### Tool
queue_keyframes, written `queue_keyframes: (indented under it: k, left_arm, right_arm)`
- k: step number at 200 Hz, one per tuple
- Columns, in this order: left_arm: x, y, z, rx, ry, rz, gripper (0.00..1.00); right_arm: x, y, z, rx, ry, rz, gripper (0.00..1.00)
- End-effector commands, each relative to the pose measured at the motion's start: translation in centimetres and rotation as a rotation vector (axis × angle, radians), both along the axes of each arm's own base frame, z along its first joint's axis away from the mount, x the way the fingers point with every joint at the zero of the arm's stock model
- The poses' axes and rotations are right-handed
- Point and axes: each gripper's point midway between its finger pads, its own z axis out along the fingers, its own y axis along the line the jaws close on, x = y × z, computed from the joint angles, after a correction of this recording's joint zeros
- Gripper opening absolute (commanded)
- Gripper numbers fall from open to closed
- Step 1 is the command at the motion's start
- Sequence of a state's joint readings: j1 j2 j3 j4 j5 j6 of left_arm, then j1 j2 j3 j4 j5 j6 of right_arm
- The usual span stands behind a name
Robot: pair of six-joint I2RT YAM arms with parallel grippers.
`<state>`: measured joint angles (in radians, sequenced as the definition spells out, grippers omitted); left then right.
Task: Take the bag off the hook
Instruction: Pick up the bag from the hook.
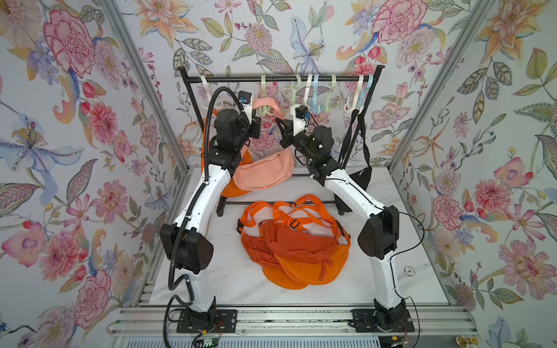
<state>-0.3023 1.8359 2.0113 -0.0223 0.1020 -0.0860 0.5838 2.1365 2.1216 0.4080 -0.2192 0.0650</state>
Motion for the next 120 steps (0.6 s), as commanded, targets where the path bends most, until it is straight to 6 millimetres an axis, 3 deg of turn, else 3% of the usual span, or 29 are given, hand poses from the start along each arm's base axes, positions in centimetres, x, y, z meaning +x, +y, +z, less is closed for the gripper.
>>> queue_keyframes:
  k: [1,36,54,59,86,94,120]
  left_arm:
    - [-2.7,0.6,2.8,-0.03,-0.082,0.007,0.0]
    - [-5.8,1.1,2.8,-0.029,-0.101,0.001,0.0]
    - [-7.1,0.4,2.5,-0.022,-0.097,-0.038,0.0]
    - [-8.7,0.5,3.9,-0.028,-0.125,-0.051,0.0]
    - [-11.6,-0.8,4.5,0.009,-0.135,-0.101,0.0]
    - [-12.4,-1.0,4.6,0.019,-0.135,-0.109,0.0]
    - [-15.0,-1.3,4.7,0.039,-0.121,-0.145,0.0]
  right_arm:
    - [-3.6,-1.3,4.8,0.058,-0.111,0.006,0.0]
    - [-6.9,-2.5,5.2,0.036,-0.119,0.009,0.0]
    - [-8.8,-3.3,5.5,0.033,-0.125,0.015,0.0]
    - [-9.3,-3.5,5.6,0.032,-0.125,0.019,0.0]
    - [-12.1,-4.6,5.5,0.013,-0.125,0.024,0.0]
    - [-13.9,-4.2,5.6,0.014,-0.125,0.049,0.0]
    - [-17.4,-5.4,5.6,0.003,-0.113,0.069,0.0]
